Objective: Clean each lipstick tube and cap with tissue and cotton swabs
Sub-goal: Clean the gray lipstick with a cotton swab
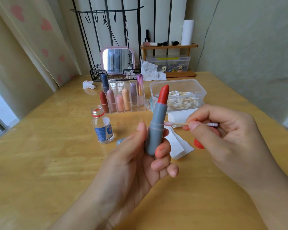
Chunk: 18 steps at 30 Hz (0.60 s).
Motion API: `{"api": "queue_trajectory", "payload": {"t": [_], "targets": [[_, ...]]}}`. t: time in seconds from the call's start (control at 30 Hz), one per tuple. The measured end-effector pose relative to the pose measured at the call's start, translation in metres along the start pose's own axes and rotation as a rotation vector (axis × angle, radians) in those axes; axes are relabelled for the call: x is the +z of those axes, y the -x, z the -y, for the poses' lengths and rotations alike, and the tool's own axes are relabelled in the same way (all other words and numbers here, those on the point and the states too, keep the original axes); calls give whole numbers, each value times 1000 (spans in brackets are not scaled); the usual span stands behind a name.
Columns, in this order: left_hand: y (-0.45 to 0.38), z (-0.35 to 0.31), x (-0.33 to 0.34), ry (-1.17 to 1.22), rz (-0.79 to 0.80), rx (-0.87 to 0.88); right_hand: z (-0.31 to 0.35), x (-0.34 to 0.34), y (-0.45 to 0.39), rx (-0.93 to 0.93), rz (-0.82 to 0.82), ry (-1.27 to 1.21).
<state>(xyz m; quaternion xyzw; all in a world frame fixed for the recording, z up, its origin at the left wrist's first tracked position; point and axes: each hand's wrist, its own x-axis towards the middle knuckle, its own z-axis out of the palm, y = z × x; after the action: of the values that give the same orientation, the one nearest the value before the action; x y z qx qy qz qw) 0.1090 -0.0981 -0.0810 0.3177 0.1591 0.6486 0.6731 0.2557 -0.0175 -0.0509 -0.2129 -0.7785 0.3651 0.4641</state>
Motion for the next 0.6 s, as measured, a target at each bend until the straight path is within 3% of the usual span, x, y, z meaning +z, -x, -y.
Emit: {"api": "queue_trajectory", "payload": {"t": [0.43,0.6], "targets": [[0,-1,1,-66,24,-3,1,0,1,5,16,-38],[0,-2,-2,9,46,-55,2,4,3,-29,47,-54]]}}
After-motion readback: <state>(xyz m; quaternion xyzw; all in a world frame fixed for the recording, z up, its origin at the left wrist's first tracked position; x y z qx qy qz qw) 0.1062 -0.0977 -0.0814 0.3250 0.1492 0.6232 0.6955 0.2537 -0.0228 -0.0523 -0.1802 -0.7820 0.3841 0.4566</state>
